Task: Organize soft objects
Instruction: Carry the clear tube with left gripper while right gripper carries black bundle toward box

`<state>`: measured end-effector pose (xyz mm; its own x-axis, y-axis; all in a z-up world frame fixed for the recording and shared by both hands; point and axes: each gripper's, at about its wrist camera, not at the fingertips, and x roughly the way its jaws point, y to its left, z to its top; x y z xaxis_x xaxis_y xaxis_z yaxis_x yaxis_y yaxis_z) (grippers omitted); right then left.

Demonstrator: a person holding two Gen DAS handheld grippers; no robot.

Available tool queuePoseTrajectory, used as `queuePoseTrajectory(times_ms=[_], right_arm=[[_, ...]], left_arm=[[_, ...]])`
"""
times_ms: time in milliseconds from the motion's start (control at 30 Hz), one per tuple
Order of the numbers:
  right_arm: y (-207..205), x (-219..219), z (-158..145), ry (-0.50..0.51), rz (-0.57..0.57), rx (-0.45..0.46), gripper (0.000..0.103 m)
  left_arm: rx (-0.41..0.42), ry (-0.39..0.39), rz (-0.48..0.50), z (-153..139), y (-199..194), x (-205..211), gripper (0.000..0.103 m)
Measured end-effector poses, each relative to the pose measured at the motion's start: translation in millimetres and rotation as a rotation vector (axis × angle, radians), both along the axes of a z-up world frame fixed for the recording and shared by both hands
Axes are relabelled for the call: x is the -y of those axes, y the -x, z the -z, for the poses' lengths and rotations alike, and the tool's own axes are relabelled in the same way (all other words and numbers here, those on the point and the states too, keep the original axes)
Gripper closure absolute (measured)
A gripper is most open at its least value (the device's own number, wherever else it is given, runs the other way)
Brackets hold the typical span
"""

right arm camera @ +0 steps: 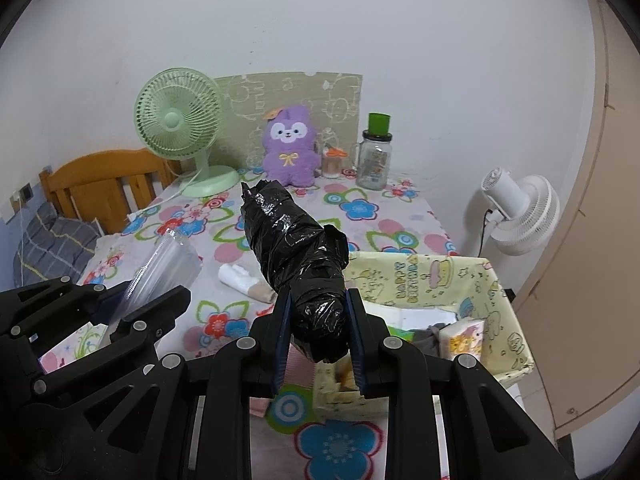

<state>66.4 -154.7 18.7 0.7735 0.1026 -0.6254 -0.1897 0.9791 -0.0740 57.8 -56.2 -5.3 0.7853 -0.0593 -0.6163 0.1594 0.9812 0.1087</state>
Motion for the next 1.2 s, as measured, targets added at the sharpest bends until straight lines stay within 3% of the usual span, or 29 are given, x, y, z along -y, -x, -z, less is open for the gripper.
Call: queuePoseTrajectory(times_ms=[1200], right_arm=[[-32.4,104.6,4.8,-0.003,0.14,-0.016,0.074]], left_arm=[[-0.016,-0.014,0.14,7.8,-43.8,101.7,0.089]])
